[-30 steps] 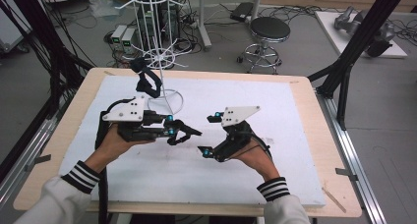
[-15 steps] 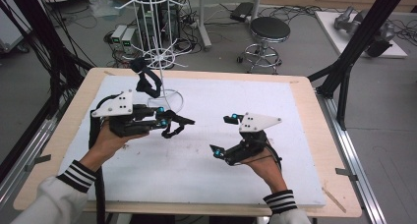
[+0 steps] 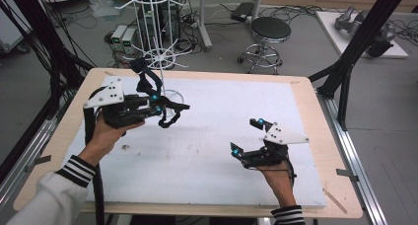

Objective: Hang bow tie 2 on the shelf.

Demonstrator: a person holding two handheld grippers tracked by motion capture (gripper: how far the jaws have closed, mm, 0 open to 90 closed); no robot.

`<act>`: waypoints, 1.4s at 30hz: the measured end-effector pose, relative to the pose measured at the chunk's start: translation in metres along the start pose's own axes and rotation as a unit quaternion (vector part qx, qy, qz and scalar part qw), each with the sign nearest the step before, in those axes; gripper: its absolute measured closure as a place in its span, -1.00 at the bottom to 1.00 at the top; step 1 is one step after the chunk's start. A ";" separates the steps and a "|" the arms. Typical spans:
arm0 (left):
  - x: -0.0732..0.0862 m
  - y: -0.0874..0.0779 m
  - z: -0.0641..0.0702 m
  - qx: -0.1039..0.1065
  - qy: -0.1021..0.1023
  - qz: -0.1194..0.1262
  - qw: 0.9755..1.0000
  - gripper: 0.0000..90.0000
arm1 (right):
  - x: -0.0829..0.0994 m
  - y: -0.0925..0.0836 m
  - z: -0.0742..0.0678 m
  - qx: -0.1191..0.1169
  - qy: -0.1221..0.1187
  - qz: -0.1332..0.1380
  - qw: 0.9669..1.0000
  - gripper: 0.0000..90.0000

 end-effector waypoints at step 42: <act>-0.027 0.015 -0.042 -0.129 -0.035 0.075 0.988 0.80 | 0.057 -0.050 0.003 0.170 0.008 0.057 0.984 -0.98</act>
Point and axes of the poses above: each handheld gripper's, and its own axes: y roughly forward along the jaws, x roughly out of its underside, z roughly to its right, the point moved 2 cm from there along y, roughly forward along the jaws, and after that the axes turned 11 degrees about -y, right-handed, at the moved point
